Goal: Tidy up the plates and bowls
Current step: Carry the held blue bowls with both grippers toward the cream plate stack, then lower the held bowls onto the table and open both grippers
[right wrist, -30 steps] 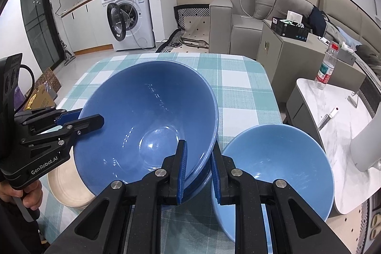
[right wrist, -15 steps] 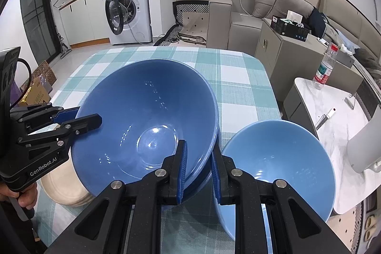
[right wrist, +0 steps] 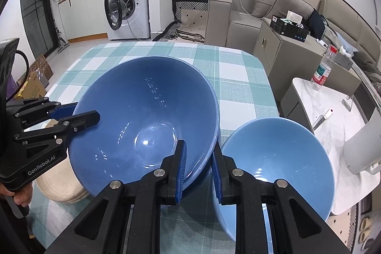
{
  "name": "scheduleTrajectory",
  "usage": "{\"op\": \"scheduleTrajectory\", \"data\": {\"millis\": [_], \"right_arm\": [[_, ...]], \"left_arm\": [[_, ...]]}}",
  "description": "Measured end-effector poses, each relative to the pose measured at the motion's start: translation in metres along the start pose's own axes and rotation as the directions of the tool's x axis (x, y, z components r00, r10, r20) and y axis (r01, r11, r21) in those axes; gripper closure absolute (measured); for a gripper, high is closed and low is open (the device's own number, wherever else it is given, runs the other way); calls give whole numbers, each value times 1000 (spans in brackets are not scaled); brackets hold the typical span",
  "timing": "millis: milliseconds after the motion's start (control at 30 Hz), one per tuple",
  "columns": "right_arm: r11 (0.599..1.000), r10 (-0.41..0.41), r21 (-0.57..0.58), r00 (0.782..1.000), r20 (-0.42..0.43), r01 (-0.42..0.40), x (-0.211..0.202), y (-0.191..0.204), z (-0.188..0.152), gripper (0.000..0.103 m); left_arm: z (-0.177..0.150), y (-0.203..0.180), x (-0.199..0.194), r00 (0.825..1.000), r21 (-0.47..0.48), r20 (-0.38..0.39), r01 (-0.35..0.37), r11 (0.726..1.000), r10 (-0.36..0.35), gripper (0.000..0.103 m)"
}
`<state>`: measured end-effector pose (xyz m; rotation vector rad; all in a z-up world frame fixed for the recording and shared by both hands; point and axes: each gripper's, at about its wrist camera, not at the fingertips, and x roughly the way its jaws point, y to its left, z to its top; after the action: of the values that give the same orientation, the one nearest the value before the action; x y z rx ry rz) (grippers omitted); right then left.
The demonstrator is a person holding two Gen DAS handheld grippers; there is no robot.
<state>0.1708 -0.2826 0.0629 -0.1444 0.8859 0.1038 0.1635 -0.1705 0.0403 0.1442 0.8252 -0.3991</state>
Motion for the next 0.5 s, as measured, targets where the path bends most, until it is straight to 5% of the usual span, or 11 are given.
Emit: {"op": "scheduleTrajectory", "data": {"millis": [500], "right_arm": [[1000, -10, -26, 1000, -13, 9, 2, 1, -2, 79]], "left_arm": [[-4, 0, 9, 1000, 11, -27, -4, 1000, 5, 80]]}}
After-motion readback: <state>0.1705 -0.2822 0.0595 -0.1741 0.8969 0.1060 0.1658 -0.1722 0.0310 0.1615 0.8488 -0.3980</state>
